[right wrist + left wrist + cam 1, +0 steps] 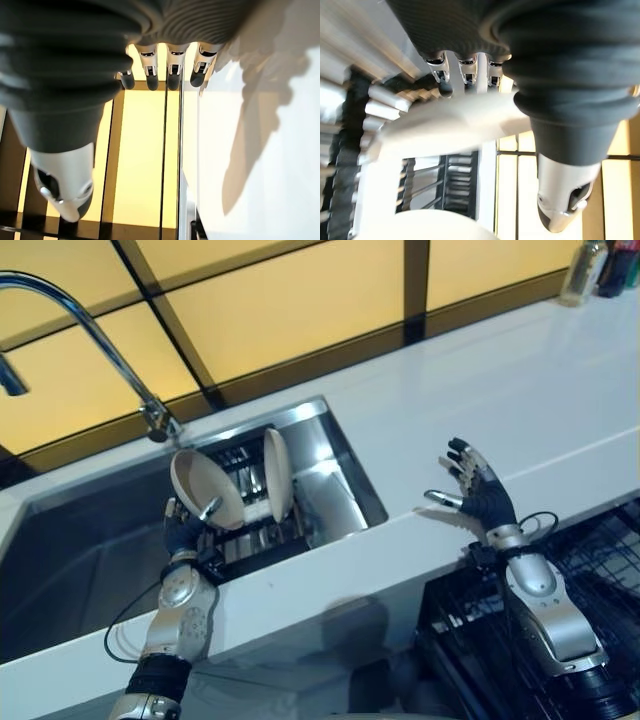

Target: Pick up plates and place into dishwasher.

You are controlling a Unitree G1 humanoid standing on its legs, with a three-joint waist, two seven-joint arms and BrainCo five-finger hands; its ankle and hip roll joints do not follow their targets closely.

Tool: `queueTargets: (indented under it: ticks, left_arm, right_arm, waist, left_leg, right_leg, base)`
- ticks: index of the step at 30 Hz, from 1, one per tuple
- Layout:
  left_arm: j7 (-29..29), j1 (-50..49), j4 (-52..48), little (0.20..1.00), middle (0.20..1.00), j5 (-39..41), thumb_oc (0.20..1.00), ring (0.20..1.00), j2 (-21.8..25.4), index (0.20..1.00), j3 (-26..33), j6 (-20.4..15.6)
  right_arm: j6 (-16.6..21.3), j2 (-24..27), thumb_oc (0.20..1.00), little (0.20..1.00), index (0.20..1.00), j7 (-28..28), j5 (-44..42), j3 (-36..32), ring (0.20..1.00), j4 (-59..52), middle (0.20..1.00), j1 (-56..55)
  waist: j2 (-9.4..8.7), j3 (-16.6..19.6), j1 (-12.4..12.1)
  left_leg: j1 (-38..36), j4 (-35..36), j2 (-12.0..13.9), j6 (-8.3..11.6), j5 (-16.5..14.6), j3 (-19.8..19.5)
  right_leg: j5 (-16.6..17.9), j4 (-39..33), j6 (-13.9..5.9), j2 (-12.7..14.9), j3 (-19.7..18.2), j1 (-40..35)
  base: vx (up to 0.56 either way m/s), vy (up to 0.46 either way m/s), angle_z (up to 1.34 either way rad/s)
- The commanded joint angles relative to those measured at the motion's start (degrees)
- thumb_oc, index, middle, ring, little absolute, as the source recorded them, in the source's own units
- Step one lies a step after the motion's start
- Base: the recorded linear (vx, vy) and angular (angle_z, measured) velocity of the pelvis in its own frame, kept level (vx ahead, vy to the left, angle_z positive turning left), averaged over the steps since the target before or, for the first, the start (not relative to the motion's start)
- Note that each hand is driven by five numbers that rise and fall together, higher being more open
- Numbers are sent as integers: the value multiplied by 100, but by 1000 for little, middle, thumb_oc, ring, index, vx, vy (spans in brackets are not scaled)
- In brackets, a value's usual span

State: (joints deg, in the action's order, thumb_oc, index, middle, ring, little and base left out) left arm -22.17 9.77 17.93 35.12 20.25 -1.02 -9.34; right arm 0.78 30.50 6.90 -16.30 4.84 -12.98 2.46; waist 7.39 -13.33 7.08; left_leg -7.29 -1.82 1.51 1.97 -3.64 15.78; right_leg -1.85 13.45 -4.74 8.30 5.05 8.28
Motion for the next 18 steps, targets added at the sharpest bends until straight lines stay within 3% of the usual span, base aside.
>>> queueTargets:
  ticks: [1, 3, 4, 5, 6, 12, 18]
  left_arm:
    - [34, 270, 306, 1000, 1000, 111, 1000, 1000, 43, 1000, -11, -83]
    - [-14, 347, 308, 1000, 1000, 158, 1000, 1000, 42, 1000, -9, -73]
    - [-8, 378, 323, 868, 868, 148, 868, 868, 57, 868, 18, -53]
    - [7, 395, 327, 376, 376, 124, 376, 376, 61, 376, 27, -36]
    - [1, 403, 323, 200, 200, 90, 200, 200, 57, 200, 26, 20]
    - [-38, 323, 340, 200, 200, 82, 200, 200, -50, 200, 68, 135]
    - [-32, 123, 340, 200, 200, 36, 200, 200, -239, 200, 136, -85]
  right_arm:
    - [-272, -72, 1000, 1000, 1000, 133, 65, 177, 1000, 291, 1000, -412]
    - [-299, -72, 1000, 1000, 1000, 159, 92, 166, 1000, 248, 1000, -387]
    - [-295, -63, 1000, 1000, 1000, 160, 102, 133, 1000, 223, 1000, -406]
    - [-314, -68, 1000, 1000, 1000, 159, 120, 114, 1000, 196, 1000, -421]
    - [-332, -79, 1000, 1000, 1000, 149, 149, 88, 1000, 157, 1000, -451]
    - [-357, -100, 1000, 1000, 1000, 14, 227, -102, 1000, -20, 1000, -687]
    - [-397, -81, 1000, 1000, 1000, -191, 286, -306, 1000, -116, 1000, -906]
  waist:
    - [-363, -429, 179]
    - [-384, -493, 195]
    - [-393, -536, 213]
    - [-395, -547, 220]
    - [-400, -582, 242]
    - [-382, -566, 293]
    - [-303, -460, 309]
  left_leg:
    - [843, -489, 1, -145, 118, -37]
    - [896, -503, 1, -140, 133, -31]
    - [906, -496, -2, -136, 145, -25]
    - [911, -488, -4, -136, 155, -14]
    - [891, -489, -9, -132, 152, -14]
    - [806, -415, -61, -115, 196, -15]
    - [666, -340, -114, -101, 208, -20]
  right_leg:
    - [161, -843, -189, 168, 110, -362]
    - [174, -827, -180, 161, 82, -299]
    - [180, -830, -173, 152, 79, -289]
    - [186, -829, -168, 147, 70, -276]
    - [168, -810, -167, 152, 77, -290]
    - [168, -832, -150, 154, 77, -359]
    - [155, -866, -127, 176, 99, -482]
  base:
    - [-67, -5, -9]
    - [-46, 4, -9]
    - [-23, 10, -10]
    - [-10, 19, -10]
    - [5, 20, -10]
    - [9, 11, -2]
    - [46, 37, 0]
